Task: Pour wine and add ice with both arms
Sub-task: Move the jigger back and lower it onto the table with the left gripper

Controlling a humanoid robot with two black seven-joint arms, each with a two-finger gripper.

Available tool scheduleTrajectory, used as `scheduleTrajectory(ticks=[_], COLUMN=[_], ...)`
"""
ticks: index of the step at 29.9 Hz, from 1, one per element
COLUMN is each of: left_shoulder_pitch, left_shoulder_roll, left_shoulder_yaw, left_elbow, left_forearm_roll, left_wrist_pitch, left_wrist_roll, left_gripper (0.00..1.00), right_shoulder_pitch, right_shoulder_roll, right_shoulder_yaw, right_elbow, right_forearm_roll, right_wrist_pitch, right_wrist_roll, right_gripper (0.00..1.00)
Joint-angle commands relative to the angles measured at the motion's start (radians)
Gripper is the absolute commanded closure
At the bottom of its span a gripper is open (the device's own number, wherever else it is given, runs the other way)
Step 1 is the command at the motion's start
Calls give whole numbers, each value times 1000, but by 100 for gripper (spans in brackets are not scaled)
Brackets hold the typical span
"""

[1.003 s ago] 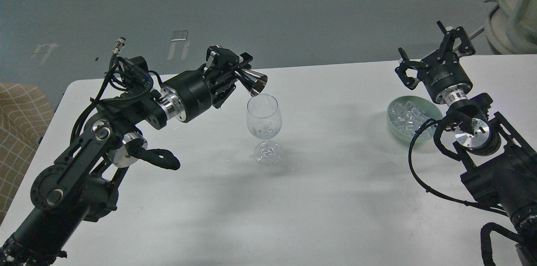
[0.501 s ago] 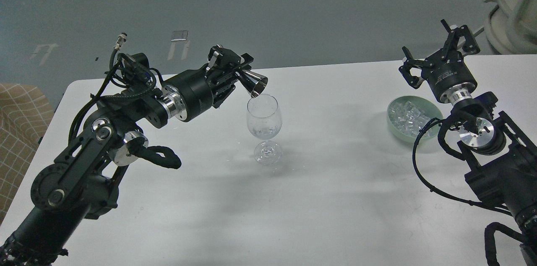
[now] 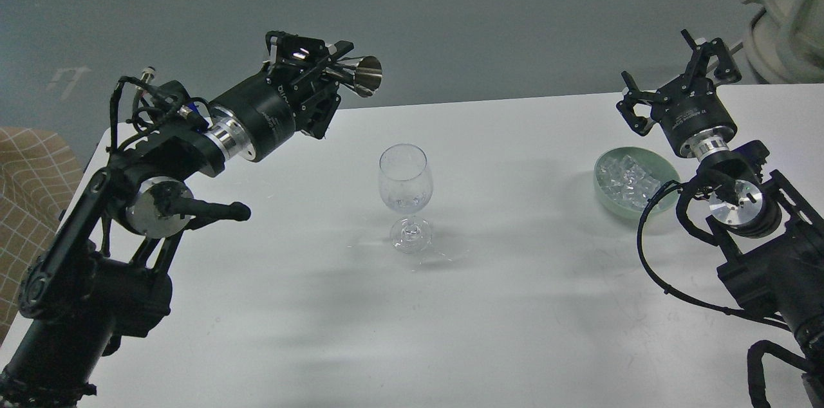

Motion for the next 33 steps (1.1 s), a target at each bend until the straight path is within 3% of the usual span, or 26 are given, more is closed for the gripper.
scheduleTrajectory(ticks=[1, 5, 11, 17, 27, 33], left_shoulder_pitch=[66, 153, 259, 237, 152, 125], left_shoulder_roll=[-5, -1, -11, -20, -23, -34], left_shoulder_yaw=[-117, -255, -408, -438, -433, -426], left_elbow=[3, 18, 176, 404, 642, 673], left_forearm_roll=[-116, -246, -303, -320, -408, -411], left_wrist_pitch=[35, 74, 63, 67, 67, 75], left_wrist_roll=[-2, -4, -20, -94, -123, -125], left_gripper=[94, 94, 94, 93, 92, 90], right_shoulder_pitch=[1, 0, 4, 1, 0, -2], right_shoulder_roll=[0, 0, -2, -40, -39, -40], right_shoulder_yaw=[0, -2, -6, -15, -22, -22], right_elbow=[0, 0, 2, 0, 5, 8], right_forearm_roll=[0, 0, -3, -3, -5, -5], right_wrist_pitch=[0, 0, 0, -2, -6, -8], right_wrist_roll=[-1, -1, -6, -9, -11, -11], right_gripper=[0, 0, 0, 0, 0, 0])
